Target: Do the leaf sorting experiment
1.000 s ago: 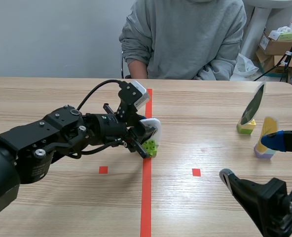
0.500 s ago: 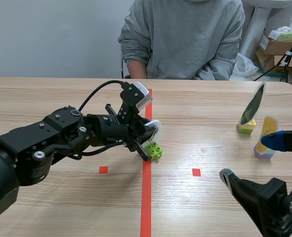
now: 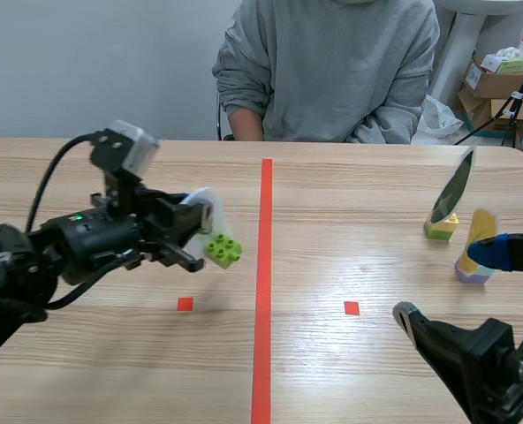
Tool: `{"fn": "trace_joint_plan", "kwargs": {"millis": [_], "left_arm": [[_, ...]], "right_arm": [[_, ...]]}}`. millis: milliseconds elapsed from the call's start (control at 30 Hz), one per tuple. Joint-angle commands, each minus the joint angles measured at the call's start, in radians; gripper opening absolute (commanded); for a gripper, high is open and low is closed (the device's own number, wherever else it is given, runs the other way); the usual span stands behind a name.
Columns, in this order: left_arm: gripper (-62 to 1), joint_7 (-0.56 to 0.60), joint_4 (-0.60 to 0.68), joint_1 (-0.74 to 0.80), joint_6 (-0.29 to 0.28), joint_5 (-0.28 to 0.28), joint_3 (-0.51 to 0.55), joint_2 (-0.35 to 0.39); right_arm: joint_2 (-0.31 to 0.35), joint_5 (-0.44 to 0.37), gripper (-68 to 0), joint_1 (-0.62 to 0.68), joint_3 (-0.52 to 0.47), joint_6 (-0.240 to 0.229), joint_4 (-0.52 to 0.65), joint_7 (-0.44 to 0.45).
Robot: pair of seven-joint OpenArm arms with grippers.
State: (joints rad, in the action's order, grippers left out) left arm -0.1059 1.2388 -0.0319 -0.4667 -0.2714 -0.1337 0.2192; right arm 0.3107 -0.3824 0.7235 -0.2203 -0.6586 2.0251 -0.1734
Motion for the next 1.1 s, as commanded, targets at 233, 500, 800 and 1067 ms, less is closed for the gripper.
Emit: {"fn": "trace_joint_plan", "kwargs": {"millis": [233, 500, 800, 1067], "left_arm": [[-55.0, 0.035, -0.026, 0.01, 0.077, -0.031, 0.208, 0.05], [-55.0, 0.091, -0.24, -0.089, 0.144, -0.022, 0.297, 0.154], [-55.4, 0.111, -0.502, -0.286, 0.169, -0.002, 0.302, 0.177], [-55.4, 0.137, -0.706, -0.443, 0.194, 0.071, 0.302, 0.16]], "right_arm": [[0.011, -0.007, -8.5, -0.011, -0.004, 0.003, -0.002, 0.014], [0.011, -0.007, -8.5, -0.011, -0.004, 0.003, -0.002, 0.014], [0.011, -0.007, -8.5, -0.011, -0.004, 0.003, -0.002, 0.014], [0.011, -0.008, -8.5, -0.011, -0.004, 0.003, -0.002, 0.013]]}}
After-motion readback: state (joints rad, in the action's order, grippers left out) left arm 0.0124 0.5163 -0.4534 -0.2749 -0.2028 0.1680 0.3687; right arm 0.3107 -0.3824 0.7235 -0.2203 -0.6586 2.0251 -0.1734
